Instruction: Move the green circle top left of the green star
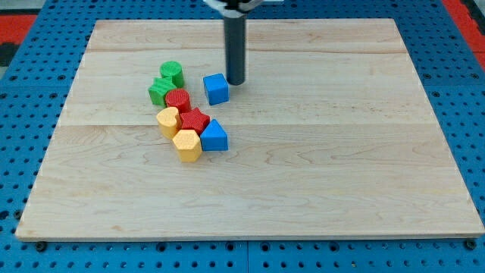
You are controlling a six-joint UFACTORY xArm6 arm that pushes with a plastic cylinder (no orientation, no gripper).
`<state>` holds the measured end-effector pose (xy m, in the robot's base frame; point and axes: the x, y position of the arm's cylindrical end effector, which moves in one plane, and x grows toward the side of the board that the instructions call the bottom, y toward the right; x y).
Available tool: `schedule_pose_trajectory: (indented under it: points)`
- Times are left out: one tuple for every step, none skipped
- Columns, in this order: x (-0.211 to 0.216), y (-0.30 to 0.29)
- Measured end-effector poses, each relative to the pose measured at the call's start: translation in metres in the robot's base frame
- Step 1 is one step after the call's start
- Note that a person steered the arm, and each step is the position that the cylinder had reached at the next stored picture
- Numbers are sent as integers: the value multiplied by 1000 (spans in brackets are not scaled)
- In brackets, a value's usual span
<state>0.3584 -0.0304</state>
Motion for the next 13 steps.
schedule_pose_trajectory:
  points:
    - [12,-15]
    - [12,-35]
    - [10,5]
    - [68,63]
    - [145,59]
    - [137,37]
    - [96,-12]
    - [109,-19]
    - [116,38]
    - [56,89]
    - [-36,88]
    - [-94,11]
    - [-58,-55]
